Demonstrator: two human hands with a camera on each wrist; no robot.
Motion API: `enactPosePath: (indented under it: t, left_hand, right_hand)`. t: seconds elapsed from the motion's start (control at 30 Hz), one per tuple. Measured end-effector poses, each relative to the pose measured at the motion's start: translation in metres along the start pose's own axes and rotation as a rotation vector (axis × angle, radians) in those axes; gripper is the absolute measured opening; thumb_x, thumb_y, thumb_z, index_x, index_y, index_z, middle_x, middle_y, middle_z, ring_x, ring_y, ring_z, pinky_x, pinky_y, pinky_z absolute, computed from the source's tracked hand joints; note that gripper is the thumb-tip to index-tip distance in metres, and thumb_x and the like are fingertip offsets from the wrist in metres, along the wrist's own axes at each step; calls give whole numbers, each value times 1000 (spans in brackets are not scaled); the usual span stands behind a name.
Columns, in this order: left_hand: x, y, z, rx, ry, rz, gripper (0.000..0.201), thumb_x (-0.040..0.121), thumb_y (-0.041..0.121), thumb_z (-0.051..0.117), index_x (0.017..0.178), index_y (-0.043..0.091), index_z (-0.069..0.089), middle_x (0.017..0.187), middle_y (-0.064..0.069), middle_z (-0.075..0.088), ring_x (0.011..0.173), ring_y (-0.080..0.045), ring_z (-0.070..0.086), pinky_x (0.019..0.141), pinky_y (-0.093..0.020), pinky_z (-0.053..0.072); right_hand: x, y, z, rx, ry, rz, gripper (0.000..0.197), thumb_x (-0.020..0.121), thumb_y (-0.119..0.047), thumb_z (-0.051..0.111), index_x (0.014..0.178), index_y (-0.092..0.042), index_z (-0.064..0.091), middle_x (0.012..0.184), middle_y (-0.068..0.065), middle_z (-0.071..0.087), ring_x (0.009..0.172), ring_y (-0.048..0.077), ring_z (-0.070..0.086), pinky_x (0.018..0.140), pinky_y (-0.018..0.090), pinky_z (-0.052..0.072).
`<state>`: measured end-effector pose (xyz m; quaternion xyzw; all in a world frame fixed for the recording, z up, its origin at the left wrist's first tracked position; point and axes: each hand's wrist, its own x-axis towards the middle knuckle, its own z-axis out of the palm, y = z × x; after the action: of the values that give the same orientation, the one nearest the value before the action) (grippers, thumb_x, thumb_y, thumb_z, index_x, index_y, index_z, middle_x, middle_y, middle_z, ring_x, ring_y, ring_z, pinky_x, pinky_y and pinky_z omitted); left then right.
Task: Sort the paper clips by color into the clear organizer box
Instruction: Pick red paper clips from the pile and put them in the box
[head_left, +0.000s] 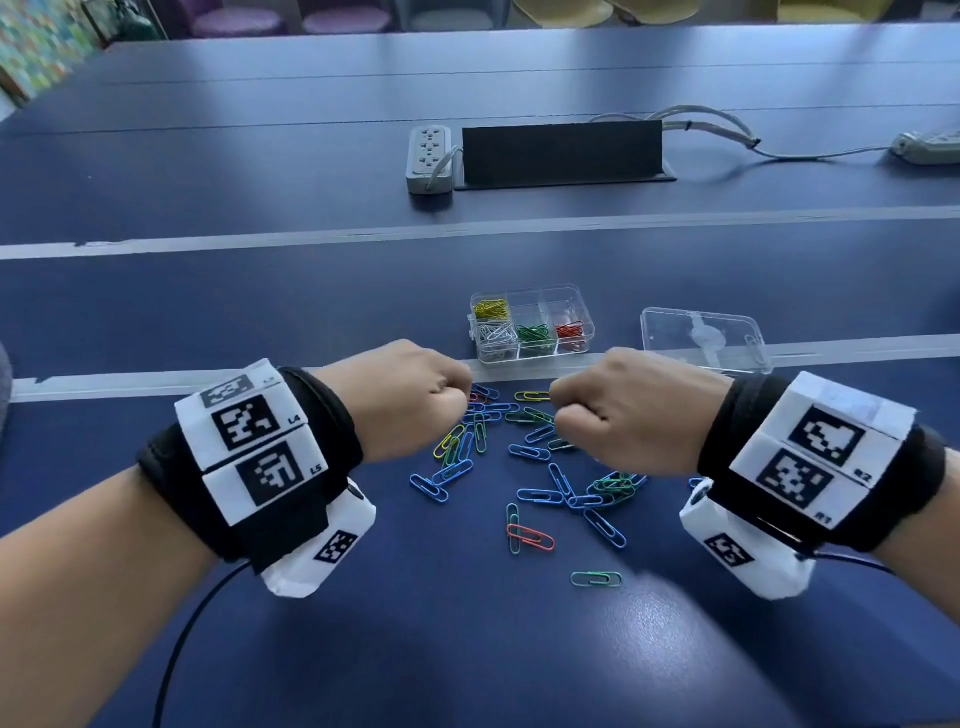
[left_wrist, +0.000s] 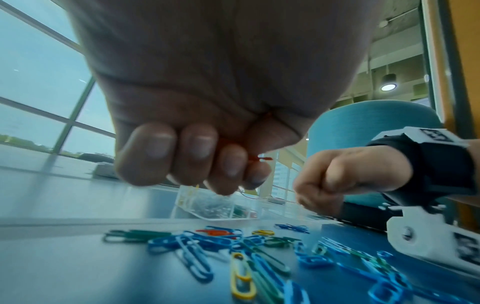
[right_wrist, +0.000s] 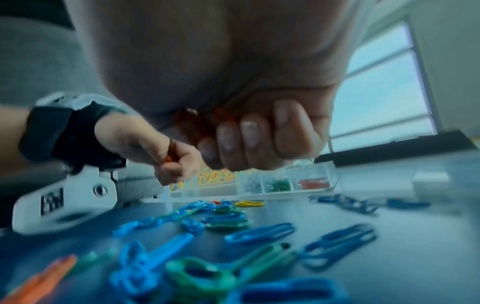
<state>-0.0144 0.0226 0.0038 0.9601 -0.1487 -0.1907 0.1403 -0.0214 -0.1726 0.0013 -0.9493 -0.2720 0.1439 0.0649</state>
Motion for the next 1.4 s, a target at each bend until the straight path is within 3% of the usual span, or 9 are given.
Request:
enactPosePath:
  t: [0.2, 0.33, 0.47, 0.57, 0.77, 0.87, 1.07, 1.23, 1.4]
  left_hand:
    - [11, -19, -7, 103, 111, -33, 28, 87, 39, 55, 66, 21, 51, 58, 9, 48, 63, -11, 46, 63, -25, 34]
    - [18, -22, -6, 102, 88, -30, 21, 95, 25, 44, 99, 20, 64, 82, 6, 58, 92, -20, 55, 80, -26, 41]
    - [25, -18, -1, 142, 57, 7, 35, 94, 16, 35, 114, 23, 62, 111, -3, 58, 111, -22, 52, 97, -32, 42]
    - [32, -16, 1, 227, 66, 43, 22, 90, 31, 52, 107, 27, 66, 92, 1, 50, 106, -22, 54, 93, -36, 47]
    - [37, -10, 0, 257, 41, 67, 10, 82, 35, 64, 88, 31, 71, 76, 8, 44, 93, -22, 58, 85, -41, 52]
    - [39, -9, -1, 251, 37, 61, 10, 82, 33, 62, 86, 29, 70, 67, 13, 41, 84, -19, 54, 84, -40, 53]
    - [41, -7, 3, 239, 31, 86, 12, 83, 33, 60, 88, 27, 69, 66, 13, 40, 82, -18, 52, 82, -36, 53]
    - [39, -5, 2, 213, 29, 103, 7, 80, 26, 59, 73, 28, 59, 62, 13, 42, 76, -16, 50, 71, -28, 48]
    - [36, -5, 0, 141, 80, 99, 8, 77, 28, 60, 73, 23, 56, 63, 11, 44, 74, -16, 48, 68, -24, 40]
  right_hand:
    - [-7, -13, 8, -34, -172, -107, 23, 99, -34, 31, 80, -22, 31, 59, -5, 35, 49, 11, 31, 58, 30, 26]
    - [-14, -15, 15, 16, -252, -157, 23, 87, -1, 40, 96, -17, 26, 63, 0, 41, 56, 26, 34, 52, 32, 30]
    - [-25, -26, 19, -13, -279, -193, 14, 89, -9, 41, 94, -21, 36, 87, 0, 57, 81, 29, 52, 71, 37, 45]
    - [-29, -36, 29, -97, -289, -130, 15, 95, -33, 47, 94, -19, 44, 97, 6, 61, 89, 34, 60, 72, 39, 49]
    - [-28, -37, 30, -113, -273, -94, 22, 93, -33, 48, 102, -14, 56, 102, 9, 61, 94, 34, 60, 68, 34, 44]
    - [-28, -38, 18, -63, -255, -126, 24, 92, -34, 47, 98, -15, 61, 93, 6, 65, 89, 31, 60, 76, 36, 52]
    - [3, -6, -25, 73, -109, 94, 19, 90, -37, 53, 88, -22, 63, 63, -10, 50, 69, 16, 49, 63, 23, 37]
    - [47, 35, -36, 25, 42, 312, 30, 93, -29, 50, 97, -6, 68, 100, 12, 69, 97, 29, 60, 85, 32, 50]
    - [69, 44, -31, -89, 18, 392, 17, 85, -19, 53, 91, -10, 66, 99, 11, 68, 92, 31, 63, 85, 36, 54]
